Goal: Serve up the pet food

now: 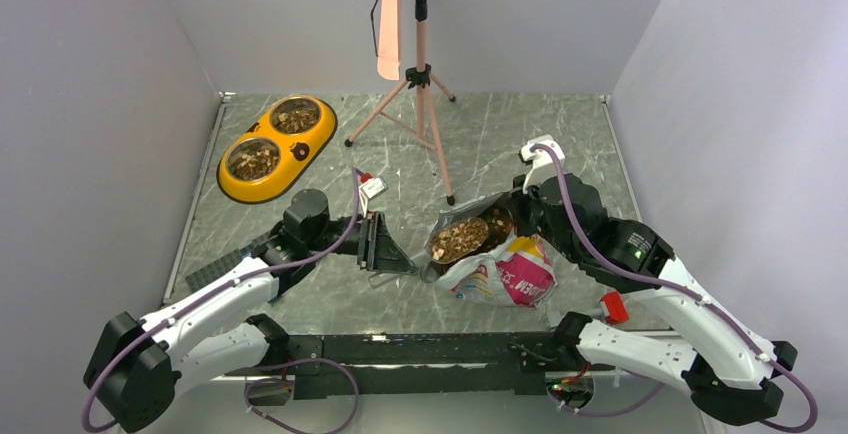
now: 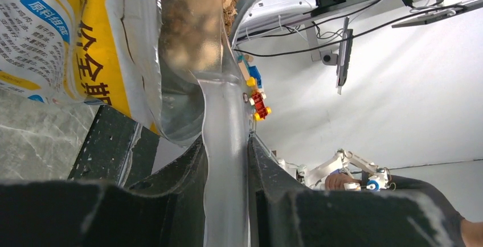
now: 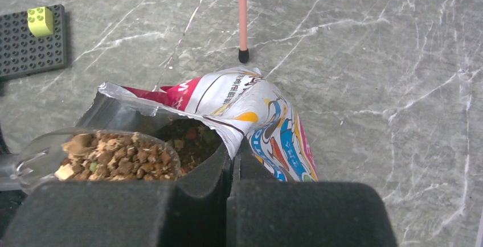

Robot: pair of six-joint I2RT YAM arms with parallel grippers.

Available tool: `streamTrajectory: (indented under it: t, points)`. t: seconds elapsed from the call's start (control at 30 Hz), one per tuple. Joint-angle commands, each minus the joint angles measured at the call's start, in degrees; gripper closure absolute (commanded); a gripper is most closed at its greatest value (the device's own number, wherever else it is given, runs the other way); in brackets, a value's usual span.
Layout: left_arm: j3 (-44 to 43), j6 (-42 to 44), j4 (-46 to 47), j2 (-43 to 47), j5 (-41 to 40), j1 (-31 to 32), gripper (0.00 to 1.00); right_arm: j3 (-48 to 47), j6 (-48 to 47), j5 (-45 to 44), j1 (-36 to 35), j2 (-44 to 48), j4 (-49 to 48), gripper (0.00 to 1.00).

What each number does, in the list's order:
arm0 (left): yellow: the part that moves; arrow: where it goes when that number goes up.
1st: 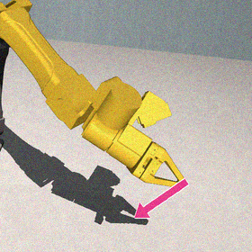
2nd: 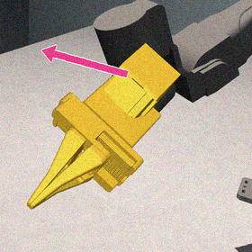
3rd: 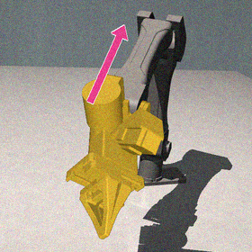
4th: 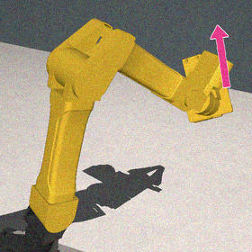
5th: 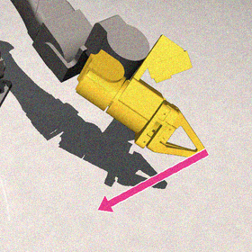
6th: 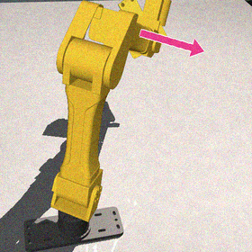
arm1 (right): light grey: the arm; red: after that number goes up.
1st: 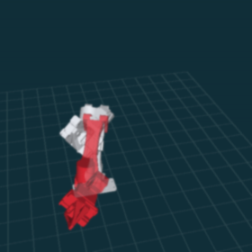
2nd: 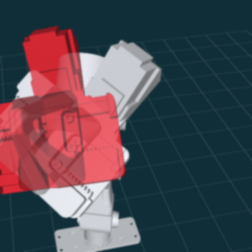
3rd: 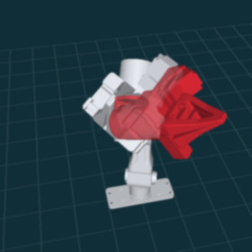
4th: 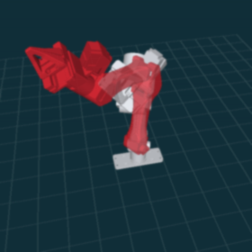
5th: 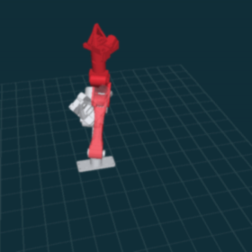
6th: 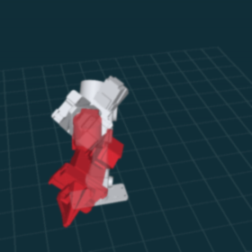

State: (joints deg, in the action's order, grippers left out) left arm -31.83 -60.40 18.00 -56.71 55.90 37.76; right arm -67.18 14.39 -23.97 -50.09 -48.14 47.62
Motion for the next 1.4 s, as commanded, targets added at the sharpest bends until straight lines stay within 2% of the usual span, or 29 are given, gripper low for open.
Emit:
streamTrajectory:
  t: [0.0,0.13,0.17,0.27,0.4,0.5,0.67,0.8,0.93,1.17,1.27,1.37]
  points:
    - [0.65,2.62,1.22,3.86,-0.09,0.26,1.00,-4.15,-1.61,-2.79,-0.01,0.10,-3.54,1.00]
    - [0.58,-3.86,12.28,-1.16,2.86,0.34,1.00,-3.85,-1.65,-1.63,-0.01,-0.29,-4.79,1.00]
    - [0.96,-4.40,12.86,-0.07,2.78,0.16,1.00,-4.17,-1.46,-1.78,-0.01,-0.57,-4.36,1.00]
    - [0.57,1.31,0.90,5.86,2.70,-2.78,1.00,-4.05,-0.89,-2.74,-0.02,-0.10,-3.80,1.00]
    - [0.74,-3.55,4.28,9.89,5.92,-7.23,1.00,-3.06,-0.01,-4.66,-0.01,0.78,-3.12,1.00]
    - [-0.72,-5.44,4.24,10.13,6.23,-7.78,1.00,-3.73,1.22,-6.97,-0.01,-0.04,-1.97,1.00]
    - [0.41,-13.11,12.75,10.58,6.42,-9.73,1.00,-4.65,1.61,-9.19,-0.01,-0.29,-0.68,1.00]
    - [1.67,-16.56,15.43,11.55,8.41,-15.59,1.00,-4.46,1.58,-9.67,-0.01,0.79,0.45,1.00]
    - [1.28,-15.68,12.92,11.31,11.21,-22.74,1.00,-4.46,1.76,-9.78,0.00,1.55,1.48,1.00]
    - [0.81,-16.33,18.14,5.93,14.91,-36.50,1.00,-5.43,1.80,-9.87,0.00,2.55,2.81,1.00]
    - [1.43,-18.86,25.38,0.88,14.89,-42.49,1.00,-5.97,1.66,-9.68,-0.01,2.79,3.45,1.00]
    - [2.41,-24.46,37.34,-5.31,15.97,-47.59,1.00,-7.15,1.01,-8.95,-0.01,2.80,4.46,1.00]
